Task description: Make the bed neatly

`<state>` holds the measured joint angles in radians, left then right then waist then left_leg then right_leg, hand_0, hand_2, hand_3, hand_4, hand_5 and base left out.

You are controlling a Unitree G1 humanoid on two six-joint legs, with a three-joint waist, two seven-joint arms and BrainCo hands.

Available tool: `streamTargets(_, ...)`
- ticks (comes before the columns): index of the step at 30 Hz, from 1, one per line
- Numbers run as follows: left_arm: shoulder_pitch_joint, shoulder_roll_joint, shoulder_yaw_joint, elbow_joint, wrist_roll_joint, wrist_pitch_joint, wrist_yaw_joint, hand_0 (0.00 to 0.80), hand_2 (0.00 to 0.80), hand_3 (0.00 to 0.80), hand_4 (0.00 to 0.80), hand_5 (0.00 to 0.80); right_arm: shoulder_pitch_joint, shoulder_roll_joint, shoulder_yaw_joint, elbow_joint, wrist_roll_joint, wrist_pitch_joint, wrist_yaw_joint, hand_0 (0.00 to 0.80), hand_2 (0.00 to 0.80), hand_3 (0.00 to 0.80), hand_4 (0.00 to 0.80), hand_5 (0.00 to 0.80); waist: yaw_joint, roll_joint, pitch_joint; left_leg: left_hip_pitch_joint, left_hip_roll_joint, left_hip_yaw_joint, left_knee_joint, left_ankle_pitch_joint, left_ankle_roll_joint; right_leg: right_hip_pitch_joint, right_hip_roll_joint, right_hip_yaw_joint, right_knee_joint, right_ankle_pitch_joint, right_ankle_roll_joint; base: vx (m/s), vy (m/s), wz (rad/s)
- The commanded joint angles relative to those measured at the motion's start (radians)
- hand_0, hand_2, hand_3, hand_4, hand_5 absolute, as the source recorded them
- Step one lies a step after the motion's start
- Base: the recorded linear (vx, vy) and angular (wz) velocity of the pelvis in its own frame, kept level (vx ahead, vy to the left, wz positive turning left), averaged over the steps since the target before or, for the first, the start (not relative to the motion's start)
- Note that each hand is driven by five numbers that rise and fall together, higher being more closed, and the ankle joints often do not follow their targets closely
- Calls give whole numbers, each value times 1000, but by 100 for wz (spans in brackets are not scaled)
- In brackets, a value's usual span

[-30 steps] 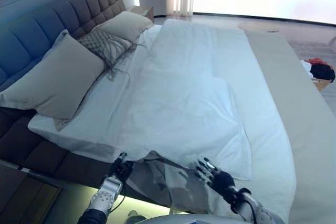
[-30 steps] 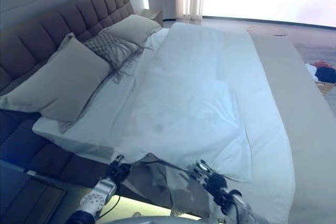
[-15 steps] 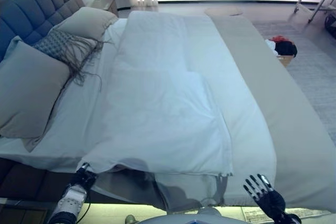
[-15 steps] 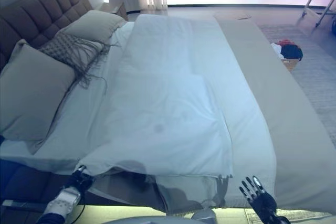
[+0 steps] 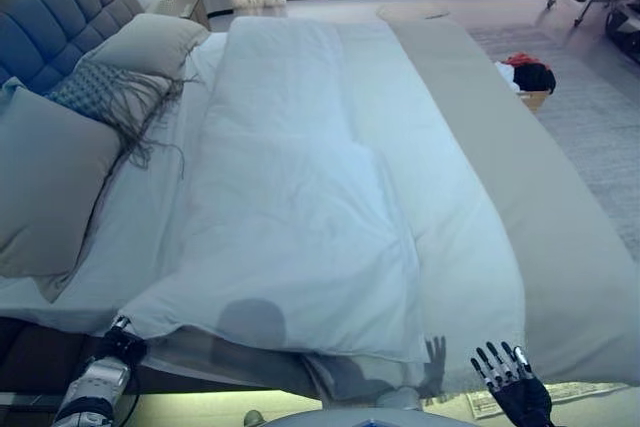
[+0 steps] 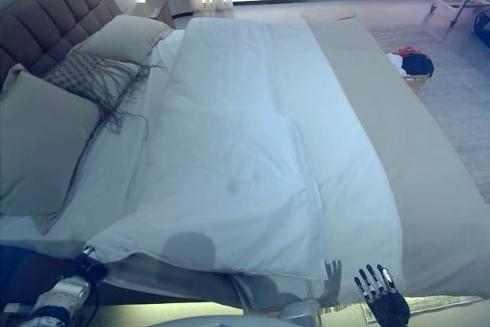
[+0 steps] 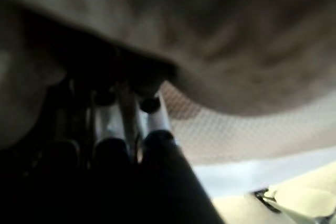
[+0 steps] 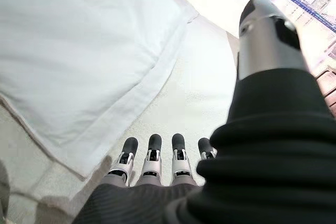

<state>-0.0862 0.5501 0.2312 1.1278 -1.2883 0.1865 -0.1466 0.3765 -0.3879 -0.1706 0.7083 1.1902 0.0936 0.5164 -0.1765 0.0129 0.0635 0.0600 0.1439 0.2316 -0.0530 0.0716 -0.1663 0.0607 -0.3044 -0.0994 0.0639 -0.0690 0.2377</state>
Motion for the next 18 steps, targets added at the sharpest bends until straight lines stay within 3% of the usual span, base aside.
streamTargets(1, -39, 142, 174, -93, -27, -96, -80, 800, 800, 800, 800, 800, 6, 30, -33, -93, 13, -19, 23, 0, 0, 0, 0, 0, 38, -22, -17, -89, 6, -25, 224, -113, 51, -102, -125, -16, 16, 184, 24, -78, 96, -10)
streamTargets(8, -21, 72, 138, -207, -71, -118, -85, 800, 800, 800, 800, 800, -22, 31, -28, -138, 31, -46, -8, 0, 0, 0, 0, 0, 55, -25, -13, -106, -44, -19, 209, -127, 73, -125, -150, -8, -38, 285, 24, -101, 115, -9)
streamTargets(11, -36, 70, 132, -237, -68, -104, -76, 800, 800, 800, 800, 800, -14, 52, -8, -148, 44, -48, -5, 0, 0, 0, 0, 0, 52, -32, -14, -95, -64, -13, 180, -120, 103, -164, -134, 21, 119, 264, 24, -98, 102, -1)
streamTargets(12, -47, 66, 118, -235, -64, -104, -76, 800, 800, 800, 800, 800, -1, 62, 1, -146, 55, -54, 0, 0, 0, 0, 0, 0, 47, -32, -15, -92, -71, -26, 170, -114, 116, -176, -105, 39, 193, 228, 24, -96, 111, 14)
streamTargets(13, -64, 48, 88, -228, -50, -122, -77, 800, 800, 800, 800, 800, 12, 72, 19, -143, 74, -67, 4, 0, 0, 0, 0, 0, 42, -36, -19, -93, -80, -32, 153, -97, 129, -195, -46, 38, 278, 186, 14, -91, 76, 27)
streamTargets(15, -78, 24, 50, -224, -44, -153, -76, 800, 800, 800, 800, 800, 21, 69, 59, -139, 100, -86, 18, 0, 0, 0, 0, 0, 50, -46, -22, -89, -89, -23, 127, -75, 148, -202, 47, -15, 353, 133, -7, -102, -8, 42)
streamTargets(18, -69, 2, 16, -240, -30, -177, -80, 800, 800, 800, 800, 800, 14, 63, 108, -156, 139, -113, 1, 0, 0, 0, 0, 0, 65, -53, -22, -92, -111, -38, 97, -54, 160, -232, 132, -26, 401, 160, -24, -119, -113, 6)
